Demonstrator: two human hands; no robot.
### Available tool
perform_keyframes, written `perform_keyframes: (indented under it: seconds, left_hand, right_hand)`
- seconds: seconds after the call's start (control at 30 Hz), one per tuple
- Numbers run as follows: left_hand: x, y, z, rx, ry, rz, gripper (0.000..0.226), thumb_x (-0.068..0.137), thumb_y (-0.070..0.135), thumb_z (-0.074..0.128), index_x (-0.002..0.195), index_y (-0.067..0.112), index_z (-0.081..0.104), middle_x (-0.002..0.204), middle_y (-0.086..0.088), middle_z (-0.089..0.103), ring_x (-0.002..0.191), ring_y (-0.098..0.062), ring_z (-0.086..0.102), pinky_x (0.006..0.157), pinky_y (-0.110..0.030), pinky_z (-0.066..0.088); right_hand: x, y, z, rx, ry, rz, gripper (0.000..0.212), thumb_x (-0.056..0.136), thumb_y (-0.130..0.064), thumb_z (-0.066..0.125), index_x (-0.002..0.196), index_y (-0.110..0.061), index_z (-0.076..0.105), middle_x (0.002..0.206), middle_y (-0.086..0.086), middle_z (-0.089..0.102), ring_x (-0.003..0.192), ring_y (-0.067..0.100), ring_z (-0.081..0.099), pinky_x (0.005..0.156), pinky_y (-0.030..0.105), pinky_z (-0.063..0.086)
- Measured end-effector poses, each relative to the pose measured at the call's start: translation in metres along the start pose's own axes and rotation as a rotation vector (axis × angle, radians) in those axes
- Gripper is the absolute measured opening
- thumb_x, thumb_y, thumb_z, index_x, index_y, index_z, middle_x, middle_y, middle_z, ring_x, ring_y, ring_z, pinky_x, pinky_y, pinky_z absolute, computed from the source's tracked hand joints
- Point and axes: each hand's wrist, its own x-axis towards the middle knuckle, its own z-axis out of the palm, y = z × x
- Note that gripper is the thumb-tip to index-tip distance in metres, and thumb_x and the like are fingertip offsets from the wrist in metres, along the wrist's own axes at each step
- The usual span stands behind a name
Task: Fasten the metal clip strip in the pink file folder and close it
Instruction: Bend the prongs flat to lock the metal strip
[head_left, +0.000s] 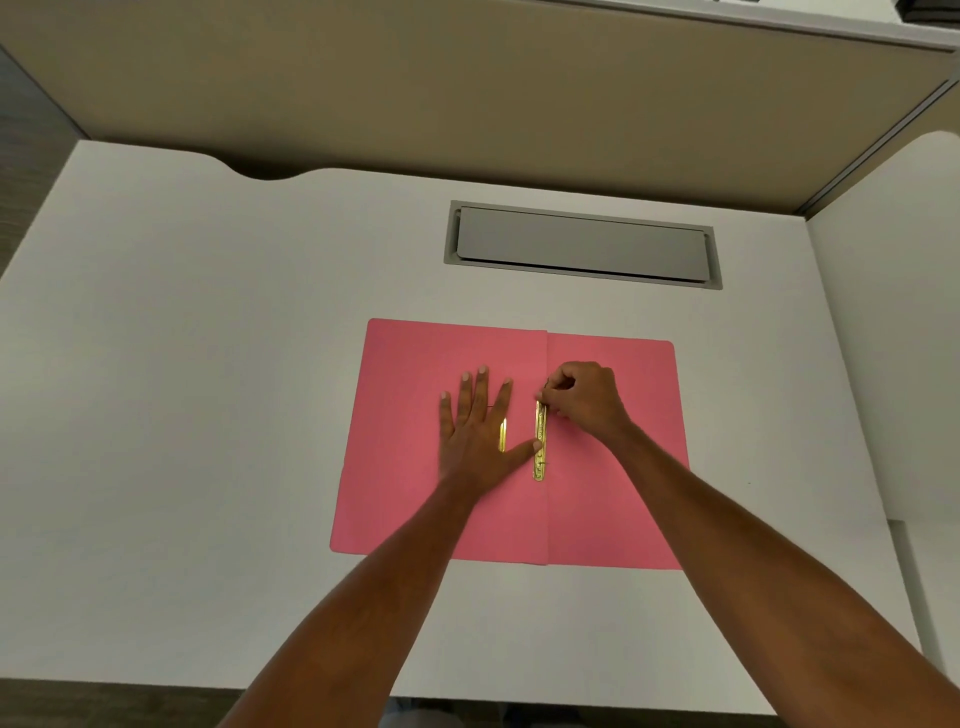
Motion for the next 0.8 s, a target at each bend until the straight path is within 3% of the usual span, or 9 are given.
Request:
perform_keyframes:
  seconds: [0.13, 0.2, 0.37, 0.47, 0.8]
  left_hand:
    - [0.0, 0.0, 0.0, -0.003, 0.001, 0.002, 0.105, 0.095, 0.084, 0.044, 0.173, 0.033, -0.004, 0.181, -0.006, -0.022, 0.168, -0.031, -0.024, 0.136, -0.06, -0.012]
    - [0.0, 0.0, 0.0, -0.002, 0.004, 0.004, 0.105, 0.095, 0.085, 0.043, 0.173, 0.034, -0.003, 0.181, -0.006, -0.021, 0.168, -0.031, -0.024, 0.136, -0.06, -0.011]
    - [0.0, -0.001, -0.001, 0.003, 0.005, 0.009, 0.104, 0.095, 0.085, 0.042, 0.173, 0.034, -0.003, 0.181, -0.006, -0.021, 0.168, -0.031, -0.024, 0.136, -0.061, -0.01]
    - [0.0, -0.001, 0.0, 0.006, 0.005, 0.012, 0.104, 0.095, 0.085, 0.042, 0.173, 0.034, -0.004, 0.181, -0.007, -0.022, 0.168, -0.031, -0.024, 0.136, -0.061, -0.01]
    - [0.0, -0.001, 0.0, 0.004, 0.005, 0.01, 0.104, 0.095, 0.083, 0.044, 0.173, 0.034, -0.003, 0.181, -0.006, -0.022, 0.168, -0.031, -0.024, 0.136, -0.061, -0.011]
  right_hand:
    - [-0.004, 0.006, 0.001, 0.143, 0.027, 0.082, 0.013, 0.086, -0.006, 0.086, 0.092, 0.002, 0.078, 0.083, 0.017, 0.081, 0.067, 0.024, 0.077, 0.075, 0.046, 0.069]
    - [-0.004, 0.006, -0.002, 0.159, 0.006, 0.086, 0.012, 0.086, -0.004, 0.085, 0.092, 0.003, 0.077, 0.083, 0.02, 0.08, 0.07, 0.031, 0.079, 0.075, 0.046, 0.069]
    - [0.0, 0.004, -0.014, 0.086, -0.092, 0.048, 0.009, 0.088, -0.003, 0.084, 0.093, 0.001, 0.077, 0.08, 0.017, 0.081, 0.078, 0.037, 0.081, 0.067, 0.033, 0.069]
    - [0.002, 0.007, -0.02, 0.064, -0.132, 0.051, 0.009, 0.088, -0.002, 0.084, 0.095, 0.0, 0.077, 0.08, 0.017, 0.081, 0.078, 0.038, 0.081, 0.071, 0.041, 0.07]
    - [0.017, -0.002, -0.014, 0.048, -0.086, 0.174, 0.01, 0.088, 0.001, 0.081, 0.094, 0.007, 0.075, 0.081, 0.024, 0.08, 0.078, 0.041, 0.082, 0.072, 0.046, 0.07]
